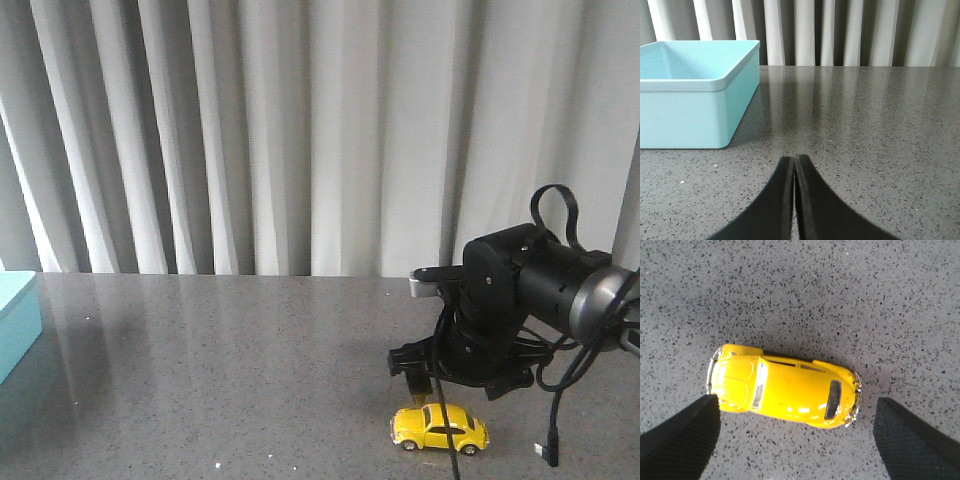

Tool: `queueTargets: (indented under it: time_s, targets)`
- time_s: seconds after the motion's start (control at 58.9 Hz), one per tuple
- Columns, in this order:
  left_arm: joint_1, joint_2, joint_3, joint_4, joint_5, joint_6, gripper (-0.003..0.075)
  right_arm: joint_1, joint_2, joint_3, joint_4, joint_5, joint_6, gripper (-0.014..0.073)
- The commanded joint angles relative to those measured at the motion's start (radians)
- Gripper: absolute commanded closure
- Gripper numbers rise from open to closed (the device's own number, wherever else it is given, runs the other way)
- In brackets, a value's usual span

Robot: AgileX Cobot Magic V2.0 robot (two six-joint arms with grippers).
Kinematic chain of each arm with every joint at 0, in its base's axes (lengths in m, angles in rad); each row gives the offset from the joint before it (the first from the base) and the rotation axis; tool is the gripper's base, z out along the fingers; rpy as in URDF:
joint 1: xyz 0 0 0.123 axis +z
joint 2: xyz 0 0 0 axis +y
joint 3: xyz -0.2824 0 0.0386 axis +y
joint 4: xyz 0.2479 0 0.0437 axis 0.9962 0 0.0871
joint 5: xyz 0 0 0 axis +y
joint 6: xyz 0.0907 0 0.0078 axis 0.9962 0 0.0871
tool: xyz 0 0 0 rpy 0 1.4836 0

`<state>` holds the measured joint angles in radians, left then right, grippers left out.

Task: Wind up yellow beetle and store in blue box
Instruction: 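Lower the right gripper down over the yellow beetle car, then close the right gripper on the car's roof, pressing it down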

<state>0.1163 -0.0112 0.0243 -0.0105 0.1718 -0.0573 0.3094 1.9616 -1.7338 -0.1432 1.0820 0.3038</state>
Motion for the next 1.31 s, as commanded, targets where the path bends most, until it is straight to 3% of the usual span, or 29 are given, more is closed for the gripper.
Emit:
queueTargets:
  time_s: [0.0, 0.764, 1.29]
  targets:
    - [0.000, -0.015, -0.015, -0.002, -0.069, -0.010, 0.0726, -0.004, -0.028, -0.059, -0.022, -0.010, 0.007, -0.0009]
    - [0.000, -0.015, -0.015, -0.002, -0.069, -0.010, 0.0726, -0.005, 0.066, -0.076, -0.012, 0.009, 0.080, 0.0006]
    - [0.000, -0.015, -0.015, -0.002, -0.069, -0.010, 0.0726, -0.006, 0.087, -0.076, -0.024, 0.085, 0.074, 0.0179]
